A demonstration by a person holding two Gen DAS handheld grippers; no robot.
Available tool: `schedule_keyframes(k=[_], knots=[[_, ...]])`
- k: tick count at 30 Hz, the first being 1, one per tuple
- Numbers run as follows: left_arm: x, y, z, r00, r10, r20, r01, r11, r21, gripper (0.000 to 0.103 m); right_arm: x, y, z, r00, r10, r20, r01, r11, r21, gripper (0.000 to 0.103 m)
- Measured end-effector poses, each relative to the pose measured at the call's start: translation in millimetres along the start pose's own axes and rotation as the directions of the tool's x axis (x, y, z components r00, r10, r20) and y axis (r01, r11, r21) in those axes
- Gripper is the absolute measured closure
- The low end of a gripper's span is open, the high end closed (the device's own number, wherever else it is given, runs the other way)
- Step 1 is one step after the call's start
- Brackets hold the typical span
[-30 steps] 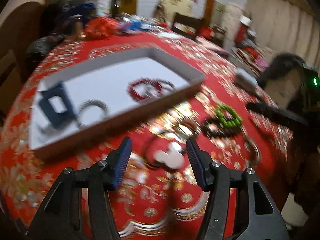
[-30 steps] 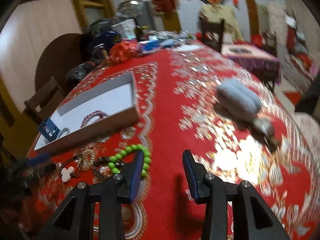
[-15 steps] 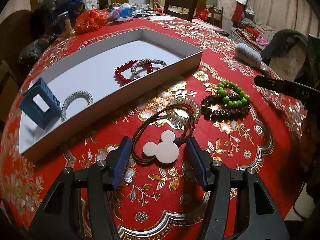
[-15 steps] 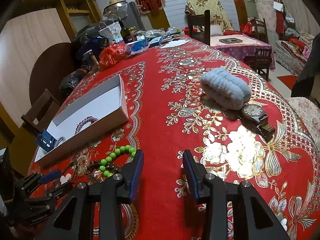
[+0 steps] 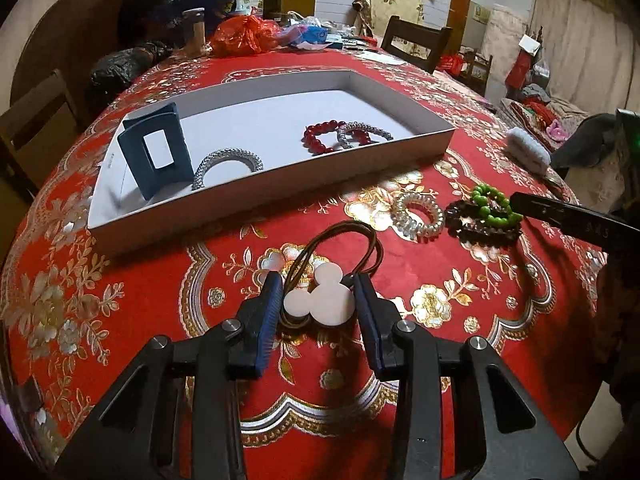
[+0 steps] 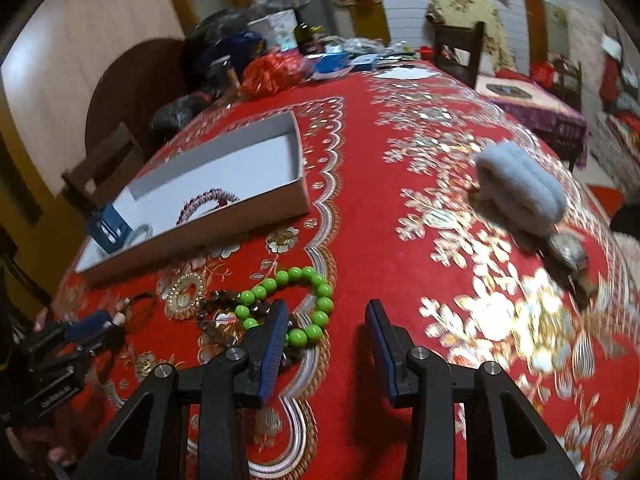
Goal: Organize jewelry
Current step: 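Grasp the black Mickey-charm hair tie with the left tool while the right tool grasps the green bead bracelet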
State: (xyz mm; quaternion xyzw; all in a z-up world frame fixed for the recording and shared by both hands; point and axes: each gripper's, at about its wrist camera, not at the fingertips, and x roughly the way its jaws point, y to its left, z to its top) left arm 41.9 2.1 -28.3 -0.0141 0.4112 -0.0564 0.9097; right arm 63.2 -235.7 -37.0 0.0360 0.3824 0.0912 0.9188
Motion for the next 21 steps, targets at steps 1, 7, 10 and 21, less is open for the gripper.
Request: schedule_keyframes(k=[1, 7, 10, 21], knots=[[2, 1, 1, 1.0, -0.005, -0.009, 0.005, 1.0, -0.009, 0.067, 4, 2, 1, 1.0, -0.005, -0.01, 0.005, 1.0, -0.009, 0.065], [2, 6, 1, 1.0, -0.023, -0.008, 0.023, 0.999, -0.027, 0.067, 13, 0, 8, 0.999, -0.034, -0.027, 0.034, 0.999, -0.006, 0.067], [2, 7, 1, 1.0, -0.025, -0.008, 0.025, 0.999, -0.028, 0.067, 16, -3, 12, 0.999, -0.038, -0.024, 0.038, 0.999, 0.011, 0.071], [0, 8, 0, 0.999, -0.033, -0.006, 0.033, 0.999, -0.034, 0.067, 21, 24, 9, 0.988, -0.143, -0.058, 0.128, 0.969, -0.213, 0.085]])
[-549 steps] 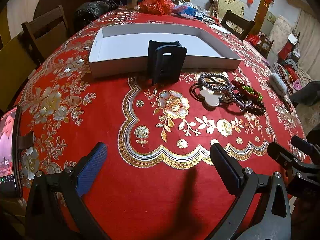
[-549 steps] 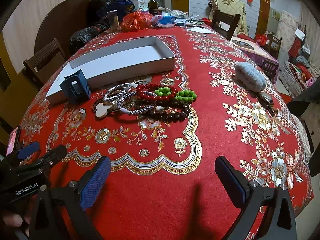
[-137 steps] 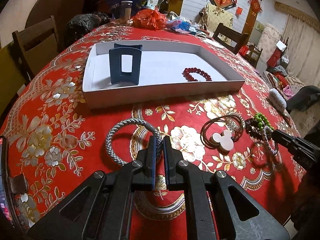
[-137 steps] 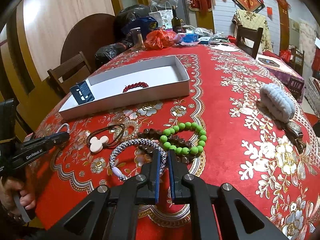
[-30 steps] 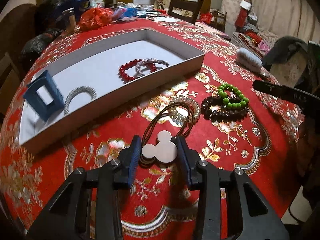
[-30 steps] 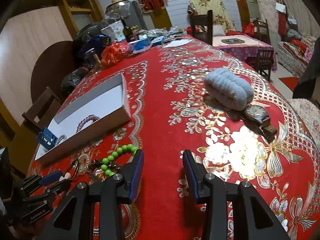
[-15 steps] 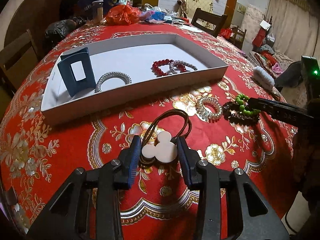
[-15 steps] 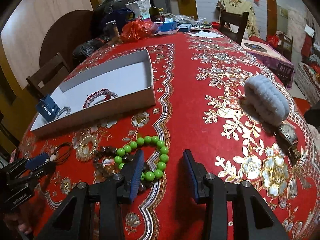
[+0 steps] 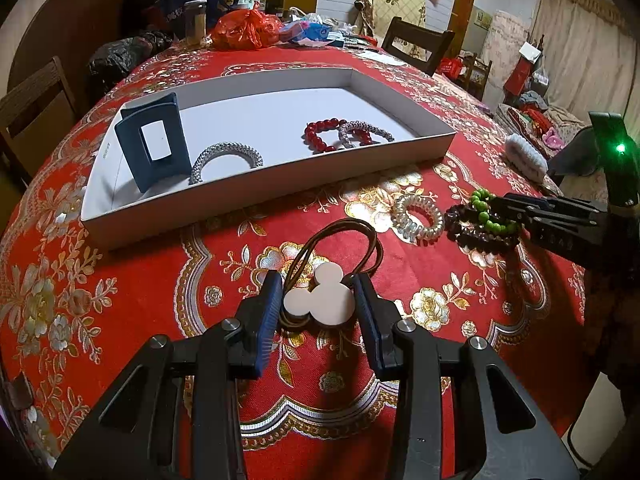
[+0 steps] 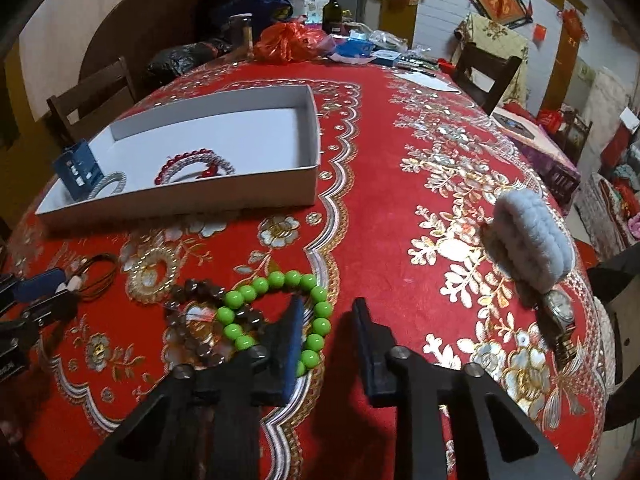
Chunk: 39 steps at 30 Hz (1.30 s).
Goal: Organize jewelry
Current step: 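Grasp the black Mickey-charm hair tie with the left tool while the right tool grasps the green bead bracelet, then carry the hair tie and green bracelet into the white box and open both tools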
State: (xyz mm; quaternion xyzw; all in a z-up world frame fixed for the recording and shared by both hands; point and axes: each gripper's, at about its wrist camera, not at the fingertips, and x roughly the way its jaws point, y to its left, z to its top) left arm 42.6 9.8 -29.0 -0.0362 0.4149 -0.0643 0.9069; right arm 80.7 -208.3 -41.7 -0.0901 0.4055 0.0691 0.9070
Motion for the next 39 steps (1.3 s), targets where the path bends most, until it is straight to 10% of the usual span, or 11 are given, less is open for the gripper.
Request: schedule_keyframes(k=[20, 39], knots=[[-3, 3, 1, 1.0, -0.018, 0.004, 0.018, 1.0, -0.018, 0.067, -47, -29, -20, 0.973, 0.059, 0.225, -0.111, 0.968, 0.226, 0.094], [-1, -1, 2, 1.0, -0.001, 0.001, 0.001, 1.0, -0.011, 0.067, -76, 18, -6, 0.956, 0.146, 0.254, -0.186, 0.972, 0.142, 0.094]])
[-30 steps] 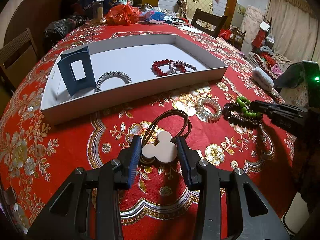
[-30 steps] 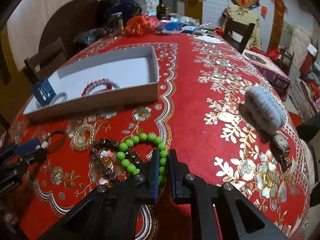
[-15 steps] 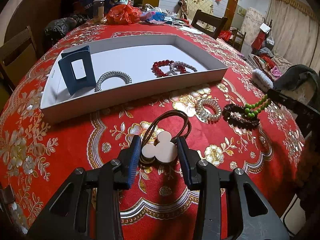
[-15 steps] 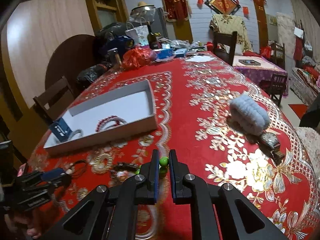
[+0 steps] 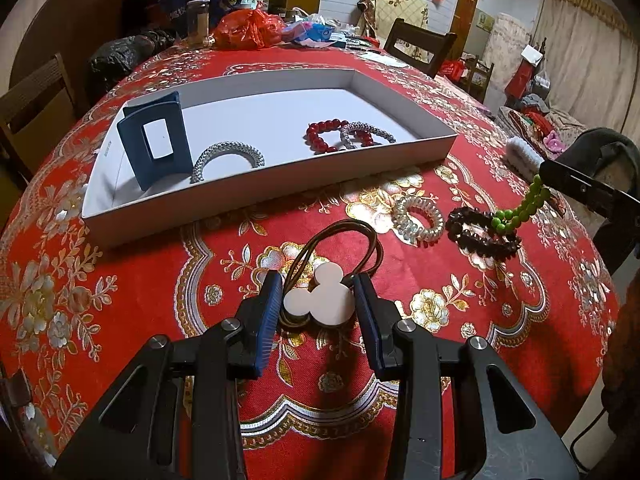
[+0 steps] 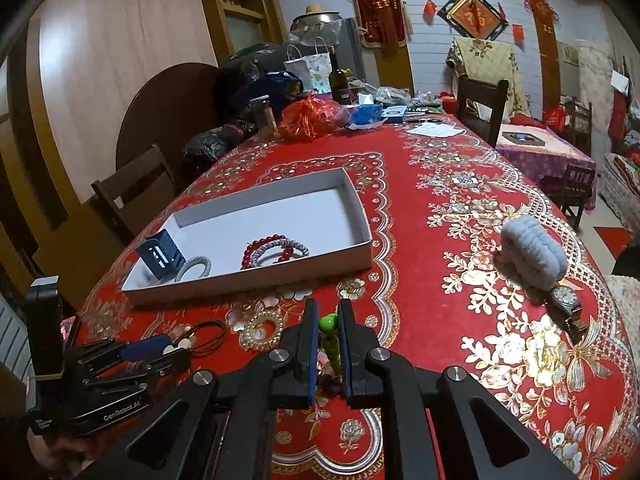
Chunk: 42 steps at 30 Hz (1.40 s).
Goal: Organize jewelry
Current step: 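Carry the hair tie and green bracelet into the white box and open both tools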
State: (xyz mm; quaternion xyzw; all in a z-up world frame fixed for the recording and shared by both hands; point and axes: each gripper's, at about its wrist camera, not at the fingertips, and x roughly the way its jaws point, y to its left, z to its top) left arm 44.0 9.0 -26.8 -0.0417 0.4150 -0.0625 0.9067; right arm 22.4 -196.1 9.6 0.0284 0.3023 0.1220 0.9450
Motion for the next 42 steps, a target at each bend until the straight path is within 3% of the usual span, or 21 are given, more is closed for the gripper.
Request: schedule_keyframes(k=[42], knots=[[-30, 0, 13, 0.998, 0.003, 0.057, 0.0, 0.999, -0.049, 0.067, -1, 10, 10, 1.0, 0.01, -0.004, -0.01, 0.999, -0.035, 0.094]])
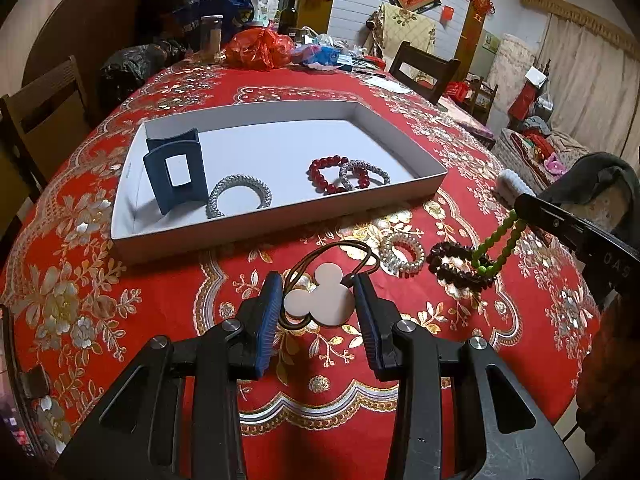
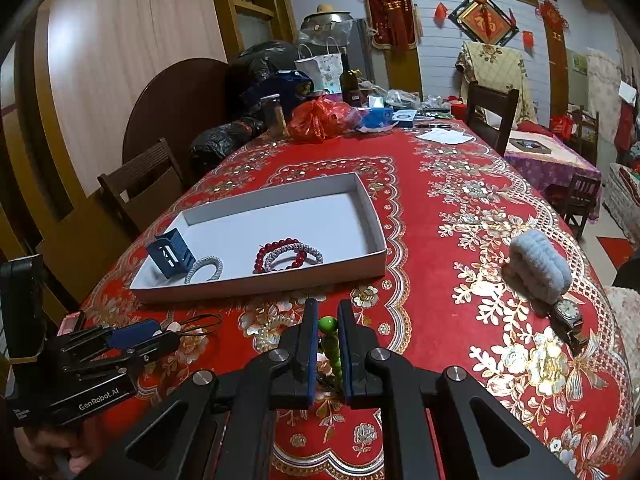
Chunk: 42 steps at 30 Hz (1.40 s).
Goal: Organize jewelry
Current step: 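Carry the hair tie and green bracelet into the white box and open both tools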
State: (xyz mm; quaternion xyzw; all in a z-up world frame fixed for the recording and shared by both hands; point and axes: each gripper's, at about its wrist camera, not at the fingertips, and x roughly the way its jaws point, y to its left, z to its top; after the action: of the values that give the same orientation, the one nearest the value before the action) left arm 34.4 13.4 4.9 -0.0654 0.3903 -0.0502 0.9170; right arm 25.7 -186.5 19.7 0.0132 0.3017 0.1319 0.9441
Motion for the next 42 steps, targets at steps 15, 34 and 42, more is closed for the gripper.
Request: schedule_keyframes(k=[15, 34, 42], knots=[[3, 14, 22, 1.0, -0.002, 0.025, 0.003, 0.999, -0.047, 0.067, 11, 5, 33, 0.999, 0.027, 0.031, -0.027, 0.999, -0.025, 0.094], [54, 36, 98, 0.994, 0.1, 0.032, -0.098, 0.993, -0.061, 0.067, 82, 41, 102, 0.994, 0.097, -0.043, -0.1, 0.992, -0.076, 0.094], [72, 49, 93, 0.99, 0.141, -0.011, -0.141, 0.986, -0.091, 0.067, 127, 52, 105, 0.982, 0.148, -0.122, -0.152, 0.988, -0.023, 0.094]])
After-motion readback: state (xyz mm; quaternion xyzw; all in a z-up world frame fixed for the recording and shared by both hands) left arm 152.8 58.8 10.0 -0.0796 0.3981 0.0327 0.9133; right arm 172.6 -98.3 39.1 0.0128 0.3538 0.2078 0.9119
